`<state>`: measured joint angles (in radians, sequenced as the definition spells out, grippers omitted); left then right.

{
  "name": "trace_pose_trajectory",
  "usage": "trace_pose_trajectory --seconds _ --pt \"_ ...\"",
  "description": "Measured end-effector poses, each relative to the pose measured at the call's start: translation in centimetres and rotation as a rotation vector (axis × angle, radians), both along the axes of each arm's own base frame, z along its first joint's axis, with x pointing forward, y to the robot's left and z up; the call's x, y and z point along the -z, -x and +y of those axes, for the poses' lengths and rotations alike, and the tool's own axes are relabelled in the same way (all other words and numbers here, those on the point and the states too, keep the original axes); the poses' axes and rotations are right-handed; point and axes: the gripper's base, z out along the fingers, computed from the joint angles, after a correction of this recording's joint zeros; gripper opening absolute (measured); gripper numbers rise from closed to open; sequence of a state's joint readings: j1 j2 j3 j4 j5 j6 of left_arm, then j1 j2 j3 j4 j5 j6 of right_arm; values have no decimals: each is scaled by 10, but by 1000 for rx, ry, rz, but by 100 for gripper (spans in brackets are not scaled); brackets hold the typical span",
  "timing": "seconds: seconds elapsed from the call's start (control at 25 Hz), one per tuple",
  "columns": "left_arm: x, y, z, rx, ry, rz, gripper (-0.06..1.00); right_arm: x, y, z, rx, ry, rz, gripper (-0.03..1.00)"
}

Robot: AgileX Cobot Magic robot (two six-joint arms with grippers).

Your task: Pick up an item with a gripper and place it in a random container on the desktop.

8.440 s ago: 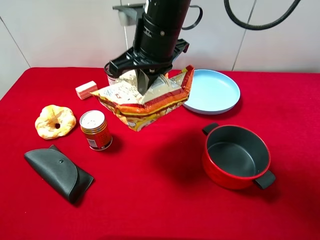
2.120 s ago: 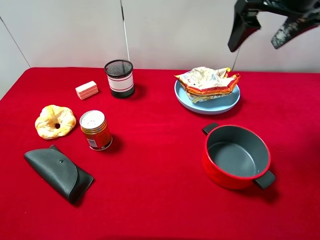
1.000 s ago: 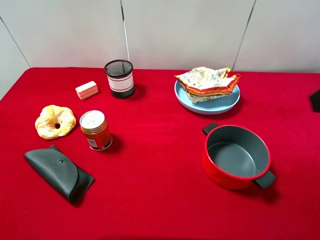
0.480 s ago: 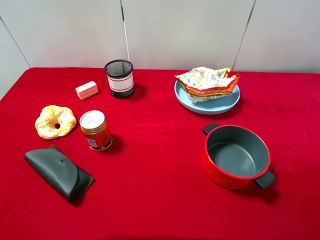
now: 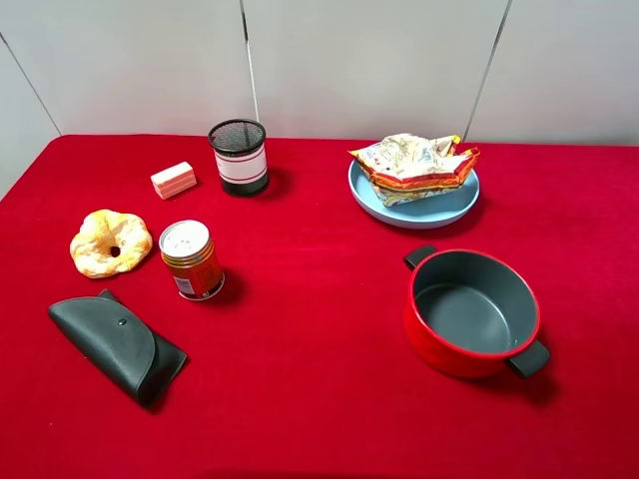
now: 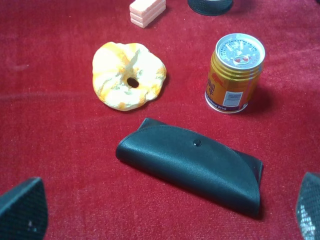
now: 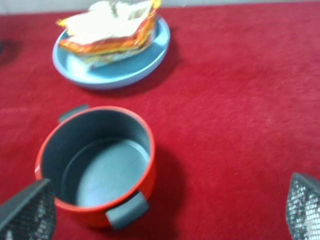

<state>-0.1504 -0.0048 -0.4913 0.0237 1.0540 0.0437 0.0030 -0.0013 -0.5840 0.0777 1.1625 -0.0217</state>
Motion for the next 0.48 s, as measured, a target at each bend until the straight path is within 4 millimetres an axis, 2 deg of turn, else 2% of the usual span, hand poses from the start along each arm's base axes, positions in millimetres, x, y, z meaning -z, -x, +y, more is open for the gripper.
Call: trace_pose_trajectory --seconds 0.12,0.48 --pt "0 0 0 0 0 0 100 9 -6 0 30 5 17 69" --pt "0 0 0 0 0 0 100 13 -15 -2 54 -7 -44 69"
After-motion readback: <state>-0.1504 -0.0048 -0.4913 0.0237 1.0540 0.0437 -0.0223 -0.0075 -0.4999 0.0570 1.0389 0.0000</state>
